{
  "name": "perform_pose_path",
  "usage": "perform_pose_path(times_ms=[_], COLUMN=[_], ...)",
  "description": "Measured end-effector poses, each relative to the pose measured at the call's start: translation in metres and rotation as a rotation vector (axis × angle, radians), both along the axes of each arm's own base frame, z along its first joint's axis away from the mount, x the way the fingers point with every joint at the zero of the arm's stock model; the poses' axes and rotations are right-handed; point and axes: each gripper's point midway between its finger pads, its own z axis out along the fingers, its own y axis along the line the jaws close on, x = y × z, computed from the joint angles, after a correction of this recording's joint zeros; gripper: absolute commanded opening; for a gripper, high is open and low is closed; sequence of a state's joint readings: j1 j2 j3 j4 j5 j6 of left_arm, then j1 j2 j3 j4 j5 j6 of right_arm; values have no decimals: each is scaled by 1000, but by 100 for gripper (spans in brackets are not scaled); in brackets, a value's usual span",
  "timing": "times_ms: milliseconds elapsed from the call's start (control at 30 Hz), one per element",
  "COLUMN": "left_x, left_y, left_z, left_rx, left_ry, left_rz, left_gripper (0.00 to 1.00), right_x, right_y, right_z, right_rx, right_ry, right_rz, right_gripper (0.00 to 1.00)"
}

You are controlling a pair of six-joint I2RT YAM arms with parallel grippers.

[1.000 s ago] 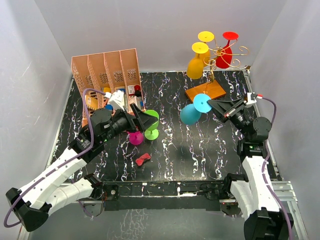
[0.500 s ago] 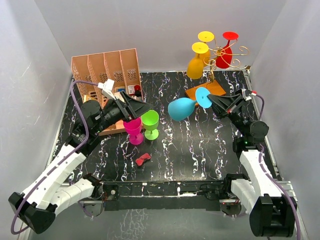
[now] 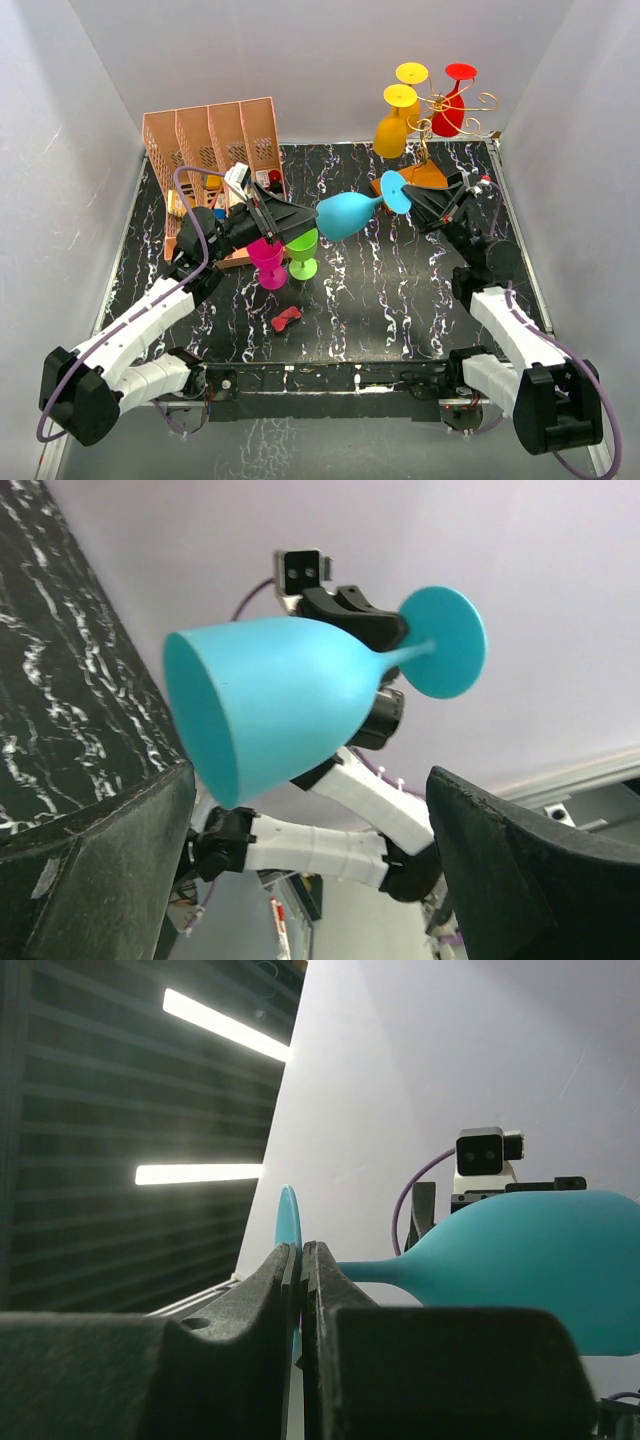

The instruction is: Take the wine glass off the wine glass rack

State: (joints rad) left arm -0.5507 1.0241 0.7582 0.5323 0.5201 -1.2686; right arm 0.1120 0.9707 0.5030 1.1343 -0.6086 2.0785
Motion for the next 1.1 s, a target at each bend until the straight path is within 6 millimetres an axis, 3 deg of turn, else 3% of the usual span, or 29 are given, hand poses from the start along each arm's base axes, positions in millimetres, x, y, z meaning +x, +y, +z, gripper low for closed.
perform_pose_path(times_ms=[100, 200, 533, 667, 767, 900, 1100], left_x=[-3, -8, -16, -17, -22, -27, -20], left_y=[-4, -5, -5, -5, -3, -1, -6], left_z=[9, 17, 21, 20, 27, 35, 4], left_rx=[-60, -115, -212, -206, -215, -208, -74], left_ry=[-7, -18, 5, 0, -27, -66, -13], left_rz=[-42, -77, -150, -155, -161, -165, -141], left_gripper=[90, 79, 28, 9, 1, 0, 0], right_x=[5, 4, 0, -6, 0, 11, 13], right_y=[8, 19, 21, 16, 12, 9, -13], right_z=[0, 5, 7, 3, -12, -56, -113], right_rx=[15, 28, -8, -62, -134, -266, -468], right_ry=[17, 15, -18, -23, 17, 116, 194], right_rz=[23, 54, -23, -106, -185, -269, -455], right_gripper=[8, 8, 9, 19, 25, 43, 71])
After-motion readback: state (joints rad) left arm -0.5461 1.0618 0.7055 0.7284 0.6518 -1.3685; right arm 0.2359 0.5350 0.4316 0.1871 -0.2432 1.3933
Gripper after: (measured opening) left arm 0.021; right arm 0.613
